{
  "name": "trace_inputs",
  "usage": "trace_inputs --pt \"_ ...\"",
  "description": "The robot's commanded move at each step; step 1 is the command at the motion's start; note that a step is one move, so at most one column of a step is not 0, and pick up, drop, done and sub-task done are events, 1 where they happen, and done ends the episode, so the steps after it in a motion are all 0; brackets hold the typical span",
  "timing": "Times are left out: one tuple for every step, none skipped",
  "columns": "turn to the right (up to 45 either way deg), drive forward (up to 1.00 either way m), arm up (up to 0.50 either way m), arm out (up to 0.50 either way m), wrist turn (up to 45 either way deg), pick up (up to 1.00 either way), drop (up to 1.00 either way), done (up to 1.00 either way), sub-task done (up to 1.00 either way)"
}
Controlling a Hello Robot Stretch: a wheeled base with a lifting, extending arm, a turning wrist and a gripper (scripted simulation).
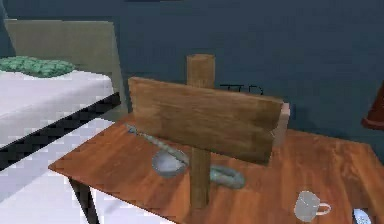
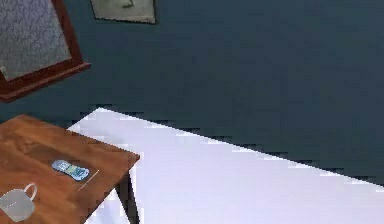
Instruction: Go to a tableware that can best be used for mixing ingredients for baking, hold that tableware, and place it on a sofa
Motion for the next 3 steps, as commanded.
trace_inputs --pt "-45.0 0.0 0.0 0.0 0.0 0.0 0.0 0.0 0.0" --pt "-45.0 0.0 0.0 0.0 0.0 0.0 0.0 0.0 0.0" --pt "0.0 0.0 0.5 0.0 0.0 0.0 0.0 0.0 0.0"
